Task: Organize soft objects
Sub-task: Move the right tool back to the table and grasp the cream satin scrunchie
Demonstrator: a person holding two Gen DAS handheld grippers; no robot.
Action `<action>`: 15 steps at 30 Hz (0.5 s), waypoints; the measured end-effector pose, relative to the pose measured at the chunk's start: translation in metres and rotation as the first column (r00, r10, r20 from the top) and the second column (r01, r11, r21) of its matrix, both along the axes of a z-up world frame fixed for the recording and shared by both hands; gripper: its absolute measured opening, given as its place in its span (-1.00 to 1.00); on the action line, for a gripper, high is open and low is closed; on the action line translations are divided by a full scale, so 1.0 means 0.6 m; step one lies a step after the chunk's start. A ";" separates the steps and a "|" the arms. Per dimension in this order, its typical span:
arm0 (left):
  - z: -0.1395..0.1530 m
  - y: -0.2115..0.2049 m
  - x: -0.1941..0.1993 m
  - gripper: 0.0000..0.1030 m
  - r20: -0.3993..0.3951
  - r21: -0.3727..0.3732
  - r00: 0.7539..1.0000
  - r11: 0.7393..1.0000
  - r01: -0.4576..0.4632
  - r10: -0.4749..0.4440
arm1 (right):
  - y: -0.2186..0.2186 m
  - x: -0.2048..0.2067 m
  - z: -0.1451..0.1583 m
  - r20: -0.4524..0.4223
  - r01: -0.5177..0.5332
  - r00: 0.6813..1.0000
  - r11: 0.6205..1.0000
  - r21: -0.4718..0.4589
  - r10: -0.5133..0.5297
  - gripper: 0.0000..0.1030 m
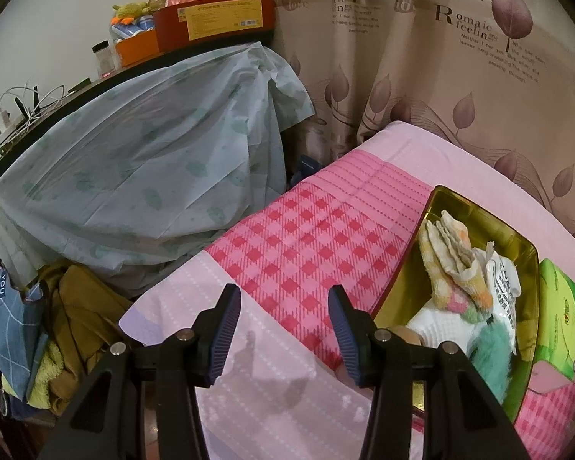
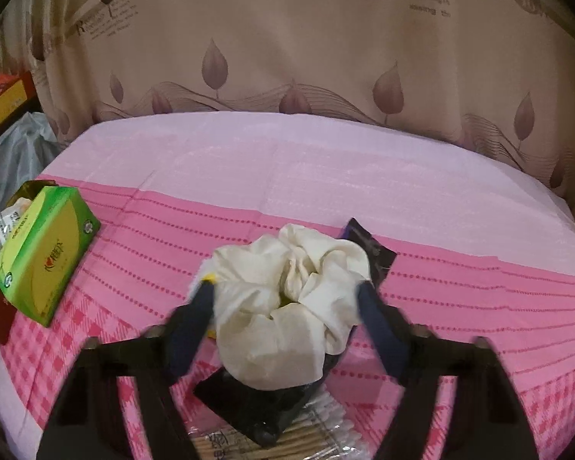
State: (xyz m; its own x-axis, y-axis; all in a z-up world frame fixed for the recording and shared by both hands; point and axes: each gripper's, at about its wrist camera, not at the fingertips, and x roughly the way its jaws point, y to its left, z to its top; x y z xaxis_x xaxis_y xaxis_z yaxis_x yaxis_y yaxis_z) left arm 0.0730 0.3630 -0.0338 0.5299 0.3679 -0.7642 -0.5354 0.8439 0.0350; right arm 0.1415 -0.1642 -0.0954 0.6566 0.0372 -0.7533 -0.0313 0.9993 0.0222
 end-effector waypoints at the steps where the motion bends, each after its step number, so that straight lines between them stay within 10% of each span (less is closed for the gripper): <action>1: -0.001 -0.001 0.001 -0.06 0.001 0.000 1.000 1.000 0.000 0.000 | 0.001 0.000 -0.001 0.007 -0.005 1.000 1.000 0.004 0.005 -0.04; 6: -0.003 -0.002 0.002 -0.06 -0.003 0.002 1.000 1.000 0.006 -0.006 | 0.002 -0.006 -0.006 0.007 -0.020 1.000 0.999 0.034 0.020 -0.67; 15: -0.003 -0.008 0.004 -0.06 0.001 0.012 1.000 1.000 0.010 -0.010 | -0.015 -0.042 0.044 0.094 0.006 0.995 0.997 0.073 -0.013 -0.71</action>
State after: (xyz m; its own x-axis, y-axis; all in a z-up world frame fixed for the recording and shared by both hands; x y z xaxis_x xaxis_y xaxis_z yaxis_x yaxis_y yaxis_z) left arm 0.0755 0.3580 -0.0354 0.5341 0.3718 -0.7593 -0.5270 0.8487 0.0449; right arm 0.1160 -0.1731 -0.0691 0.7255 0.0829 -0.6832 -0.0275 0.9954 0.0916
